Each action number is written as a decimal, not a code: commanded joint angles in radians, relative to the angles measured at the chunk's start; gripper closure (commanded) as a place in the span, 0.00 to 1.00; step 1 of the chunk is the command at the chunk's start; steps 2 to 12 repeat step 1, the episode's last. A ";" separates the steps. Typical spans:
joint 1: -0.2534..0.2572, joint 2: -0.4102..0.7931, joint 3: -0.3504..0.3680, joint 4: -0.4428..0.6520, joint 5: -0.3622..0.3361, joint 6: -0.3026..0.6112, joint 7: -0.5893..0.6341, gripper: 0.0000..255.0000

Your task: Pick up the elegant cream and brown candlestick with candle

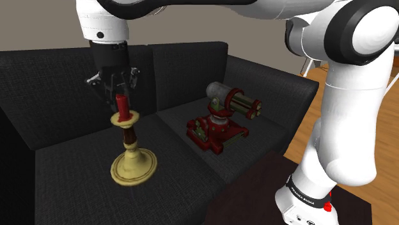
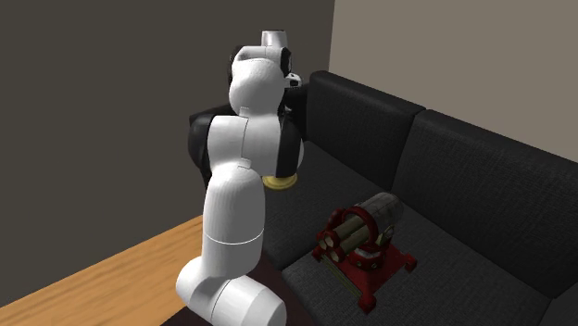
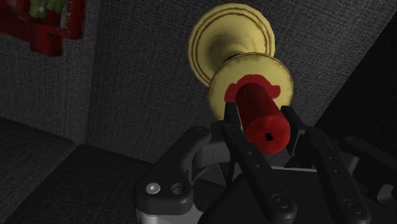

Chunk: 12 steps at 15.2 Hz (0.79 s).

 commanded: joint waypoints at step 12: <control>0.001 0.002 0.000 0.014 -0.001 -0.011 -0.001 1.00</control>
